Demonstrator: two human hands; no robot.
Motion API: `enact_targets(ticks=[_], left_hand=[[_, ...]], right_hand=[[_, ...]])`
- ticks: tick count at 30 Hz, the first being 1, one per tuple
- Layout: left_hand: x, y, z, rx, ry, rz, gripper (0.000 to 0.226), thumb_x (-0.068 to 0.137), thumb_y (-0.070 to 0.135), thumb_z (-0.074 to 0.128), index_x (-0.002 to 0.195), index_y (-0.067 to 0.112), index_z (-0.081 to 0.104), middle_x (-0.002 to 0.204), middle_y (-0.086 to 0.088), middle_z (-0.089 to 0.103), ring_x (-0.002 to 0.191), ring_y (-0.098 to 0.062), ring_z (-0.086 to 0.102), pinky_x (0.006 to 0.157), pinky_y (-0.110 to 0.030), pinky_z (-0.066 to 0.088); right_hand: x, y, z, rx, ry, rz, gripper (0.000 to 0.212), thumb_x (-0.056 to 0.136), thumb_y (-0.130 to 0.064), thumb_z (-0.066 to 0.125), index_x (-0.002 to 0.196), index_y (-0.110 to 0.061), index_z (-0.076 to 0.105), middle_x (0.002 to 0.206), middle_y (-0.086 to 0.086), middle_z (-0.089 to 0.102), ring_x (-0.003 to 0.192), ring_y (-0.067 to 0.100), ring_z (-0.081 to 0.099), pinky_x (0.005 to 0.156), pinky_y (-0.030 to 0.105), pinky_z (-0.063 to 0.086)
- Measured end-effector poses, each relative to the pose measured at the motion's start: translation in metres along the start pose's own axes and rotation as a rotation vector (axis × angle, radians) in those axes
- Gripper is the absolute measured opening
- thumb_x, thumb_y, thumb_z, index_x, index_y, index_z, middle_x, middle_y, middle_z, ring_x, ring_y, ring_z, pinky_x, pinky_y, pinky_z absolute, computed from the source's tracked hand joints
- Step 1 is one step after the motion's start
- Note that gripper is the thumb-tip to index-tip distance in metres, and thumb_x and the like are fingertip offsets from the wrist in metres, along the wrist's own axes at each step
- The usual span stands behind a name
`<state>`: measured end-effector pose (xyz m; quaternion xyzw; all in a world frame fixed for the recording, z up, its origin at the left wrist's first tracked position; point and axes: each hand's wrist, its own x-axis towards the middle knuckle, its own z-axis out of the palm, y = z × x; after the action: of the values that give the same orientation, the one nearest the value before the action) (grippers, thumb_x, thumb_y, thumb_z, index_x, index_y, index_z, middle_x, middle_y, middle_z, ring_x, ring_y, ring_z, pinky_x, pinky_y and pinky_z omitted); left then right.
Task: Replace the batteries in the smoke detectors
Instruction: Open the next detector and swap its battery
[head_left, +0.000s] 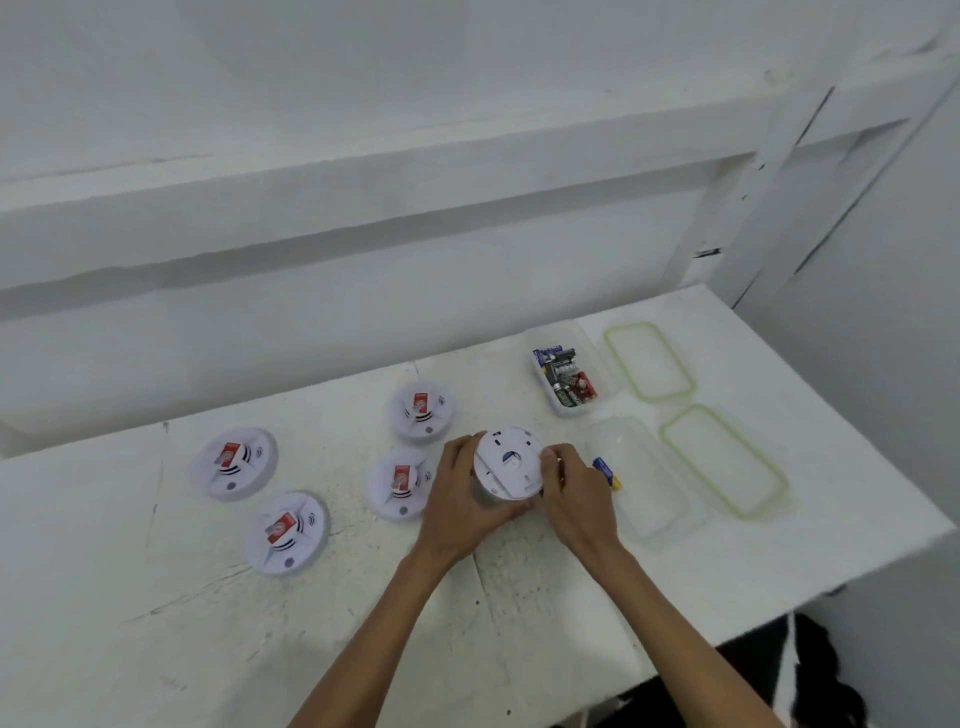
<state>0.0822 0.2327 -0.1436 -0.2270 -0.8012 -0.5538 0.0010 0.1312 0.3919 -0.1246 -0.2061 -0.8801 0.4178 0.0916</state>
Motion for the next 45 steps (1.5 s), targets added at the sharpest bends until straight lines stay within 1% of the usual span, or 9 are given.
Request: enact_targets(ticks=[1,4,7,12,20,28,35,41,45], left_hand=[[-0.003,-0.004,0.003,0.002,-0.016,-0.029,0.083,0.07,0.027,0.094,0.137,0.031,0.045,0.132,0.026,0.047,0.12,-0.001,0.049,0.105,-0.026,0.044],[-0.01,-0.013,0.007,0.03,-0.065,-0.102,0.085,0.07,0.066,0.082,0.137,0.025,0.052,0.134,0.016,0.054,0.124,-0.009,0.054,0.106,-0.021,0.046],[-0.015,-0.02,0.008,0.059,-0.109,-0.136,0.078,0.073,0.064,0.078,0.138,0.028,0.053,0.136,0.01,0.057,0.125,-0.009,0.054,0.107,-0.03,0.046],[-0.021,-0.02,0.003,0.038,-0.155,-0.166,0.081,0.076,0.062,0.075,0.144,0.035,0.04,0.144,0.021,0.045,0.133,0.01,0.042,0.114,-0.019,0.034],[-0.028,-0.024,0.005,-0.01,-0.107,-0.246,0.093,0.072,0.073,0.075,0.147,0.027,0.044,0.148,0.016,0.051,0.136,-0.002,0.049,0.116,-0.029,0.04],[-0.028,-0.024,0.002,0.036,-0.078,-0.232,0.081,0.074,0.052,0.082,0.144,0.04,0.044,0.145,0.022,0.052,0.133,-0.003,0.051,0.112,-0.037,0.045],[-0.029,-0.028,-0.001,0.05,-0.095,-0.206,0.084,0.074,0.04,0.087,0.146,0.023,0.048,0.142,0.014,0.057,0.132,-0.008,0.054,0.11,-0.042,0.047],[-0.026,-0.014,-0.004,0.019,-0.101,-0.142,0.081,0.075,0.015,0.089,0.136,0.045,0.046,0.133,0.031,0.057,0.125,-0.002,0.057,0.105,-0.021,0.046],[-0.028,-0.024,-0.002,0.018,-0.123,-0.219,0.093,0.071,0.039,0.088,0.15,0.025,0.04,0.145,0.012,0.054,0.135,-0.013,0.052,0.109,-0.043,0.048]], right_hand=[[-0.002,0.001,-0.002,-0.003,-0.006,0.004,0.03,0.103,-0.042,0.044,0.119,-0.021,0.058,0.089,-0.009,0.066,0.079,0.009,0.063,0.07,0.031,0.05],[-0.009,0.003,-0.002,-0.008,-0.071,-0.038,0.053,0.098,-0.052,0.051,0.141,-0.021,0.046,0.124,-0.009,0.054,0.109,0.007,0.054,0.09,0.02,0.045],[-0.016,0.004,0.003,-0.072,-0.128,-0.105,0.062,0.089,-0.056,0.063,0.136,-0.02,0.048,0.129,-0.007,0.049,0.112,0.009,0.051,0.087,0.013,0.041],[-0.026,0.009,0.015,-0.009,-0.122,-0.058,0.075,0.077,-0.05,0.077,0.138,-0.02,0.045,0.133,-0.005,0.047,0.118,0.012,0.049,0.089,0.014,0.04],[-0.031,0.008,0.027,0.032,-0.079,-0.026,0.079,0.077,-0.055,0.07,0.144,-0.022,0.043,0.147,-0.003,0.045,0.132,0.015,0.043,0.104,0.026,0.042],[-0.032,0.005,0.025,0.059,-0.054,-0.035,0.076,0.074,-0.051,0.071,0.141,-0.022,0.049,0.15,-0.003,0.047,0.132,0.016,0.047,0.106,0.028,0.043],[-0.029,0.003,0.016,0.007,-0.071,-0.097,0.076,0.071,-0.054,0.064,0.139,-0.02,0.054,0.147,-0.002,0.052,0.13,0.015,0.05,0.106,0.031,0.045],[-0.018,-0.006,0.009,-0.03,-0.208,-0.013,0.069,0.072,-0.04,0.08,0.132,-0.024,0.049,0.118,-0.011,0.057,0.108,0.012,0.056,0.084,0.022,0.047],[-0.019,-0.013,0.011,0.05,-0.195,0.035,0.065,0.073,-0.029,0.08,0.127,-0.027,0.043,0.112,-0.008,0.058,0.099,0.014,0.061,0.075,0.03,0.057]])
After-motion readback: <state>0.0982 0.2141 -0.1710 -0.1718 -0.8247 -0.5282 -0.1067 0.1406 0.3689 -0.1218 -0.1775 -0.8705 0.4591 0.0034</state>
